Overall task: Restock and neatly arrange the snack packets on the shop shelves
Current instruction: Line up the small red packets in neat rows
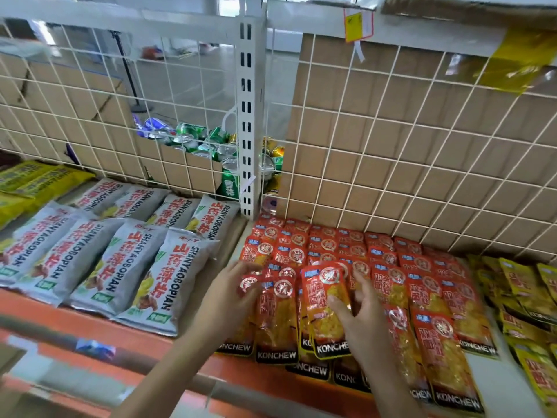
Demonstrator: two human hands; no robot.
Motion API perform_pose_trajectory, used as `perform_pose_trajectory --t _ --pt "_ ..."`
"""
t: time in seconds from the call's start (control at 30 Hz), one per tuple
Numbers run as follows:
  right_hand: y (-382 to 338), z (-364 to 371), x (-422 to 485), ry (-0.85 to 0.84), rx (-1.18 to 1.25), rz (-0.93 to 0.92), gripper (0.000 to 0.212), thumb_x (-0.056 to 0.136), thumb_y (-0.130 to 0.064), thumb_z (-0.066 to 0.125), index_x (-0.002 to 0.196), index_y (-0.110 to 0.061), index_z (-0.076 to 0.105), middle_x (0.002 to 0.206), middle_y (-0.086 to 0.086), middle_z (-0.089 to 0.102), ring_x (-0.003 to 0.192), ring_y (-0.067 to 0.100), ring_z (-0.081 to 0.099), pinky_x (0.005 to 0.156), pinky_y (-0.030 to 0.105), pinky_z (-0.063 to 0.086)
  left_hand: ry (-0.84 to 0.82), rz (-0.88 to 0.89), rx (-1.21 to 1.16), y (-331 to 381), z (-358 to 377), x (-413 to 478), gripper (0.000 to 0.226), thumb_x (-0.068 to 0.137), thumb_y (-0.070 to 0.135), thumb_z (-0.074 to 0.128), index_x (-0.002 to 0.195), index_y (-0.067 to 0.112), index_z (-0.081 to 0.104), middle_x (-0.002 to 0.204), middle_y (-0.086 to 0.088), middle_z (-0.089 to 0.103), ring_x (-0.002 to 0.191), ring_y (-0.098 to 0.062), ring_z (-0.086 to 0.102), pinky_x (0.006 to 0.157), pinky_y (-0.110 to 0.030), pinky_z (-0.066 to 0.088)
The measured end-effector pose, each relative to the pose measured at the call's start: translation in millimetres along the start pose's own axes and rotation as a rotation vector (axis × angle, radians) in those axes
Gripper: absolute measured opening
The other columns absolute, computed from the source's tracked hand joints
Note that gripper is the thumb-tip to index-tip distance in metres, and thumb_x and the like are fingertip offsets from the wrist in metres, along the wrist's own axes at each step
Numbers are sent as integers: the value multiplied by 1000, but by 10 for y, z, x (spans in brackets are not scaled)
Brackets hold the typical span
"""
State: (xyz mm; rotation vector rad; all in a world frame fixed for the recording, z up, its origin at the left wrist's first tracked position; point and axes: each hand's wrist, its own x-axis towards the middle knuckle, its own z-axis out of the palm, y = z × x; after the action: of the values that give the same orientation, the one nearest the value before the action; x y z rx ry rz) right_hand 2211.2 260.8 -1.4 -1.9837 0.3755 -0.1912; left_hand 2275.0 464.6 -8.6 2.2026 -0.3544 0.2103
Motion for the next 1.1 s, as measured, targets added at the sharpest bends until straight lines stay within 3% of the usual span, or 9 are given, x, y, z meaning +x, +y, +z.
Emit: perform_pose_trajectory --t 0.07,0.13,0.27,0.33,0.5,0.6,0.83,0.97,1.1 --pt "63 53 -35 11 -44 0 60 87 -25 62 140 -26 33 126 7 57 98 10 61 80 18 49 -114 95 198 -132 9 -46 44 86 46 53 122 22 57 125 10 54 116 -4 47 98 -20 36" --pt "118 96 -46 39 -51 30 59 87 -29 61 139 -30 33 133 8 53 114 21 56 95 37 48 -282 207 380 -269 40 -89 68 80 65 38 135 26 45 141 9 43 131 -8 35 112 -35 25" --pt "99 47 -65 124 -41 57 56 90 -22 57 141 -21 33 110 -2 57 99 18 60 82 30 50 -445 330 668 -328 82 -103 73 85 75 19 138 29 38 141 4 46 129 -14 43 106 -36 20" --pt "81 -20 -67 166 -68 63 57 90 -22 57 142 -17 33 120 4 56 108 20 55 89 32 44 -469 309 713 -295 102 -82 74 85 74 11 136 29 41 137 4 50 126 -16 48 103 -37 22" --pt "105 -159 -92 228 -254 137 60 91 -29 55 145 -19 28 144 5 41 128 25 43 106 37 31 -513 284 714 -297 150 -12 75 86 73 6 135 29 44 134 4 53 122 -19 53 101 -39 23" --pt "112 -204 -107 215 -406 161 62 93 -32 52 146 -17 25 143 5 41 127 25 44 106 35 32 -502 330 712 -322 141 25 75 86 73 6 135 29 44 134 4 53 121 -20 53 105 -40 25" --pt "193 -136 -61 298 -684 123 46 88 -27 59 129 -9 51 127 12 50 112 28 52 94 41 44 -423 309 628 -426 -14 59 70 88 70 10 141 31 34 144 4 41 131 -19 41 105 -43 30" --pt "105 -60 48 368 -725 -53 38 81 -10 65 119 -7 60 117 13 58 107 33 57 91 47 46 -400 216 448 -514 -81 10 95 72 83 -6 147 30 18 153 10 8 142 -13 4 112 -36 4" --pt "-180 154 218 223 -691 -226 33 92 -18 52 125 -19 55 127 -1 53 121 17 47 102 27 30 -459 141 415 -574 -87 -45 102 58 88 -12 146 36 -6 148 19 -21 138 -5 -19 110 -29 -5"
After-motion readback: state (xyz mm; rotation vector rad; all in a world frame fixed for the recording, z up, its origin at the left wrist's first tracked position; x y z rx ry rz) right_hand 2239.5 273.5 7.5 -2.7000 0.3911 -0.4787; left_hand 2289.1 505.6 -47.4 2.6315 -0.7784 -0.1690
